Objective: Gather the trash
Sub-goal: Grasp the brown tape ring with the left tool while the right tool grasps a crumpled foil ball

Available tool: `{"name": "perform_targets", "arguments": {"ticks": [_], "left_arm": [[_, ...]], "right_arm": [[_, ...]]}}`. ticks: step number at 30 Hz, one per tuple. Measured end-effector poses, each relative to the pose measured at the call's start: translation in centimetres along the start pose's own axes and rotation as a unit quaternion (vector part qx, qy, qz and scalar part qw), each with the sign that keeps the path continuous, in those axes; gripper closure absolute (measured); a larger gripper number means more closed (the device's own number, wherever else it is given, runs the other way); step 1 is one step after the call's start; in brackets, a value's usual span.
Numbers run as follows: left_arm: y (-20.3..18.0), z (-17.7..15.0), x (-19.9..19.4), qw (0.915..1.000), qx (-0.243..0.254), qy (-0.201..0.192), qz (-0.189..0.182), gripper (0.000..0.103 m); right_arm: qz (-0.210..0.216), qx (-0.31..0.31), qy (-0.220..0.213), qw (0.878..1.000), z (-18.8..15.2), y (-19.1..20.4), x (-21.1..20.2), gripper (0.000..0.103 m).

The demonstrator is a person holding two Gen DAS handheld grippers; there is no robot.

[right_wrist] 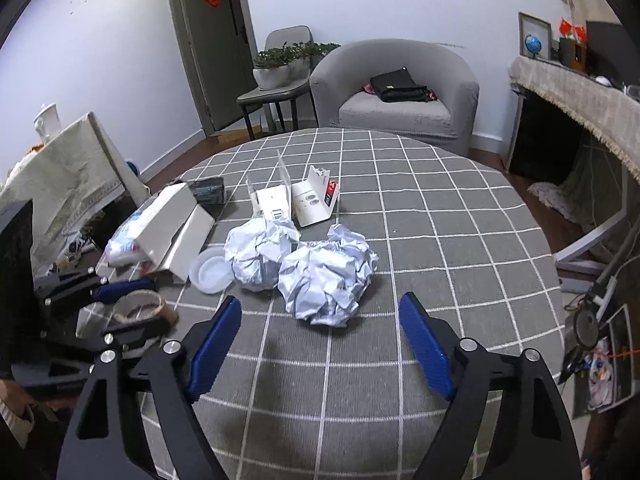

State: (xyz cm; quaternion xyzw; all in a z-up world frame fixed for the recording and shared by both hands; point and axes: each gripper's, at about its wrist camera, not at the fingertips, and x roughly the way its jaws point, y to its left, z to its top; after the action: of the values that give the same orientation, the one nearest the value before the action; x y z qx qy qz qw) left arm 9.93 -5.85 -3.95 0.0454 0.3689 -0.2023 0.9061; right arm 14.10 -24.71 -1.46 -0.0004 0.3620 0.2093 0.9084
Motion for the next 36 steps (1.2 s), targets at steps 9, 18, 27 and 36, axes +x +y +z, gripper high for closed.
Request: {"name": "perform_targets", "arguments": {"ticks": [9,18,27,36], "left_arm": [[1.0,0.4,0.0,0.9995,-0.022,-0.002,-0.02,0.059],[1.5,0.3,-0.2,0.9993,-0.027,0.0,-0.028,0.059],[1.3,0.2,-0.8,0.9989,-0.037,-0.005,-0.03,0.061],[2.0,-0.5,-2.3,0.9985,-0.052,-0.015,-0.008,0.062]], "right_arm": [[-0.019,0.011,0.007,1.0,1.3,0.0,1.3,0.027],[-0.032,0.027,0.038,0.998,1.6,-0.3,3.1,0.04],[-0.037,0.03,0.037,0.998,1.1,-0.3,2.6,0.049],[-0.036,0.015,0.032,0.999,0.9,1.3,0.5,0.049]]}}
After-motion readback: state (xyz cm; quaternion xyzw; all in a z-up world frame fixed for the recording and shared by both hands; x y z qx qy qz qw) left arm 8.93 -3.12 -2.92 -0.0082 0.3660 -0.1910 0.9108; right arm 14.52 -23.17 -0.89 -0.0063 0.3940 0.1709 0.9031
